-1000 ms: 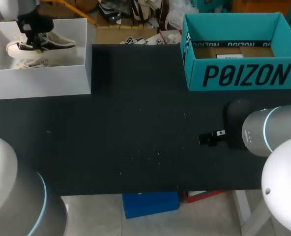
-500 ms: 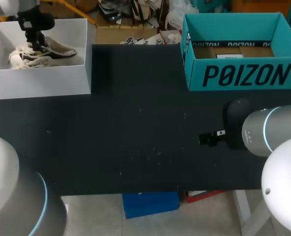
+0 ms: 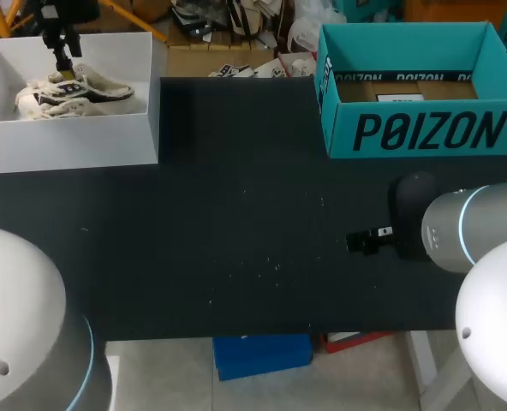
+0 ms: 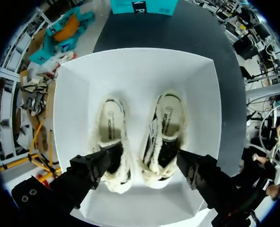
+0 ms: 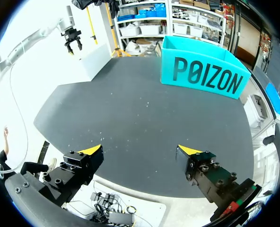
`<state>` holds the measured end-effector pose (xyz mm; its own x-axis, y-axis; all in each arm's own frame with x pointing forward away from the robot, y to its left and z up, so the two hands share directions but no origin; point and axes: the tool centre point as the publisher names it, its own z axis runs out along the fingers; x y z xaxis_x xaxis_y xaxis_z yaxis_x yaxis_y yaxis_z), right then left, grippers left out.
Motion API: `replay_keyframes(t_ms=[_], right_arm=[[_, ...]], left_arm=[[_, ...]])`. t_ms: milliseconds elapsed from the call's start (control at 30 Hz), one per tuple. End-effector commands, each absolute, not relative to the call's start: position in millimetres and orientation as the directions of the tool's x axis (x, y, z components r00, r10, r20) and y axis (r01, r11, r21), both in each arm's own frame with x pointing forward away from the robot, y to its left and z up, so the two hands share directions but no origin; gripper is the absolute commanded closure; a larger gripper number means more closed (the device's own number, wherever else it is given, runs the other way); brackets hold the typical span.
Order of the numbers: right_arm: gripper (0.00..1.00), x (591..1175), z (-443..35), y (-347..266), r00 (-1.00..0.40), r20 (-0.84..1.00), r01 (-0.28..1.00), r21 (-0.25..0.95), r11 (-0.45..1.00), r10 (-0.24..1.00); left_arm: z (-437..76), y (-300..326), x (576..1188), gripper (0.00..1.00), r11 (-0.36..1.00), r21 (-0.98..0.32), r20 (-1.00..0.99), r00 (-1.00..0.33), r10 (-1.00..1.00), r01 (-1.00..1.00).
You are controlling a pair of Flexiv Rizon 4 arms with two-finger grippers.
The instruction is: Take the shoe out of the shoebox, open the shoe tongue, remove and reinsert the insole, then place the shoe into the shoebox
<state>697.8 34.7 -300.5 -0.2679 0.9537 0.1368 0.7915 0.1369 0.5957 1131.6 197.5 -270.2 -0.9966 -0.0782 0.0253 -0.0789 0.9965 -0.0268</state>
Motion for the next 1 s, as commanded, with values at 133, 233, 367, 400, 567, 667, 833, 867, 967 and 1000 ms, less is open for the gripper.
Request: replay_keyframes(t_ms=[133,233,367,400,567,667,833,867,967,1000], right_arm=[[0.0,697,-302,35,-0.266,0.136,0.789,0.599,0.135,0.954],[0.0,697,-302,35,-0.266,0.136,0.789,0.599,0.135,0.954],[0.0,697,-302,35,-0.266,0.136,0.789,0.599,0.135,0.954],[0.0,697,-302,35,-0.266,0.136,0.789,0.599,0.135,0.954],[0.0,697,-302,35,-0.266,0.136,0.789,0.599,0.135,0.954],[0.0,697,-302,35,-0.266,0.136,0.789,0.599,0.135,0.954],[0.0,697,-302,35,-0.266,0.136,0.789,0.599,0.135,0.954],[0.0,697,-302,35,-0.266,0.136,0.789,0.599,0.135,0.954],[0.0,697,-302,35,-0.266,0.136,0.789,0.599,0.135,0.954],[0.0,697,-302,35,-0.266,0.136,0.789,0.599,0.135,0.954]], left_arm=[[-232,184,1055,0.0,0.98,-0.049,-0.004,-0.981,-0.193,-0.192],[-228,173,1030,0.0,0.968,-0.017,0.011,-0.968,-0.252,-0.252],[-220,154,994,0.0,0.95,0.044,0.009,-0.951,-0.31,-0.31],[-219,148,984,0.0,0.948,0.052,0.002,-0.949,-0.315,-0.314],[-229,126,936,0.0,0.944,0.053,-0.007,-0.946,-0.325,-0.325],[-238,115,906,0.0,0.94,0.043,-0.01,-0.941,-0.338,-0.339],[-259,107,869,0.0,0.919,0.008,0.009,-0.919,-0.394,-0.394],[-263,106,864,0.0,0.916,0.006,0.016,-0.916,-0.401,-0.401],[-274,105,851,0.0,0.9,0.036,0.02,-0.9,-0.436,-0.435],[-277,104,847,0.0,0.901,0.034,0.021,-0.901,-0.434,-0.433]])
